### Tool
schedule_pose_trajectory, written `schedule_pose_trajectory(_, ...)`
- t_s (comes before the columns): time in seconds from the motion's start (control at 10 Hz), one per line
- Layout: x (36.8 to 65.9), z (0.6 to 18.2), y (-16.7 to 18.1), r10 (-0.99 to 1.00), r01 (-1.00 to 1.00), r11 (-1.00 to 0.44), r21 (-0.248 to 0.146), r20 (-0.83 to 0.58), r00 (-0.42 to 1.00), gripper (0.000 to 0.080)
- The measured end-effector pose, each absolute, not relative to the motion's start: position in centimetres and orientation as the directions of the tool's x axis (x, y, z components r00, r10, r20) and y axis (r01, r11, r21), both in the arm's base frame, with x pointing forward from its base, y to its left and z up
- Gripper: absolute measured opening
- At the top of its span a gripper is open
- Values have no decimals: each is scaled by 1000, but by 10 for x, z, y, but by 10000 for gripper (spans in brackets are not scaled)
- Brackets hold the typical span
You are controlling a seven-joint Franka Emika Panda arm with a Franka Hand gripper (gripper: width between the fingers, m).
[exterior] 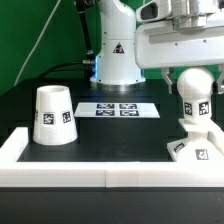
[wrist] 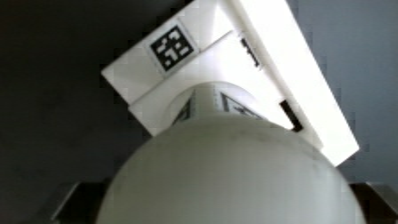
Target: Assemble lamp
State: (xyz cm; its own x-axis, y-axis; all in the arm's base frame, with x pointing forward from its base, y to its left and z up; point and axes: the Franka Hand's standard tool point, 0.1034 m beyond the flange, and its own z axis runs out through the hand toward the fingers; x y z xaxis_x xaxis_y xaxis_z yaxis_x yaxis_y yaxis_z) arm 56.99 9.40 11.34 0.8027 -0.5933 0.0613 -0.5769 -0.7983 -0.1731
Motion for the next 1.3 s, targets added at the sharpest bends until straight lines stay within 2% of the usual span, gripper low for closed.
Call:
schedule_pose_trajectory(0.3, 571, 114, 96, -778, -765, -610, -208, -27, 628, 579)
schedule_pose_trajectory(0.7, 570, 114, 97, -862, -854, -477, -208, -78, 501, 579)
schedule_pose_trajectory(0.8, 570, 114, 98, -860, -852, -480, -209, -78, 504, 579)
schedule_pose_trajectory(1.0, 570, 114, 98, -831, -821, -530, -213, -65, 553, 687)
schedule_pose_trajectory(1.1, 570, 114, 98, -799, -788, -577, -216, -52, 599, 696)
schedule_pose_trajectory(1.3, 571, 114, 98, -622, -606, -767, -212, 13, 783, 696)
